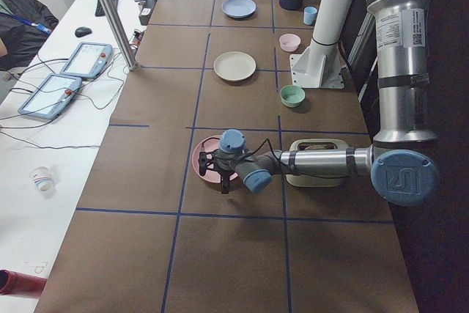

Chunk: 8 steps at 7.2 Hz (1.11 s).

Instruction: Stack three plates with pink and blue

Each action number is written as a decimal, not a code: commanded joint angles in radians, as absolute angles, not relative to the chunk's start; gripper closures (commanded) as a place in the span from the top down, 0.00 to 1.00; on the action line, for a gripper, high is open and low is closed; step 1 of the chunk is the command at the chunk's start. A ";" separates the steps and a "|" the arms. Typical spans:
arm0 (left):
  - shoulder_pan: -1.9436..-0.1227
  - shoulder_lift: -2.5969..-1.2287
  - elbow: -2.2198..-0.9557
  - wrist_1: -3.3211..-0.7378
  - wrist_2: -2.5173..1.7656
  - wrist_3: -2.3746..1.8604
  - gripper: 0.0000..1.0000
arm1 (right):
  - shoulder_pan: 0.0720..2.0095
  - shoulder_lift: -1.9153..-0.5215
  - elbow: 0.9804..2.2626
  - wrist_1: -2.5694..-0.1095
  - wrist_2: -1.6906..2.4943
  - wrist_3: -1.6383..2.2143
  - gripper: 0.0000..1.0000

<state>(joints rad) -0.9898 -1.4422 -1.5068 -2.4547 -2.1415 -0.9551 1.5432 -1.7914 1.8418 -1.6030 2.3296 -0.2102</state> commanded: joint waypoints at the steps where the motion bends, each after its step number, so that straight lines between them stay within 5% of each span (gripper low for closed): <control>1: -0.982 -1.445 -1.497 -2.459 -2.151 -0.954 0.17 | 1.543 -1.792 1.841 -1.603 2.330 -0.210 1.00; 3: -0.986 -1.440 -1.502 -2.460 -2.161 -0.953 0.00 | 1.543 -1.792 1.842 -1.603 2.330 -0.210 1.00; 8: -0.989 -1.495 -1.627 -2.431 -2.301 -1.131 0.00 | 1.543 -1.792 1.842 -1.603 2.338 -0.210 1.00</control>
<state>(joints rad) -0.9924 -1.4543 -1.5857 -2.4467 -2.2724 -1.0168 1.5432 -1.7917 1.8423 -1.6030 2.3358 -0.2102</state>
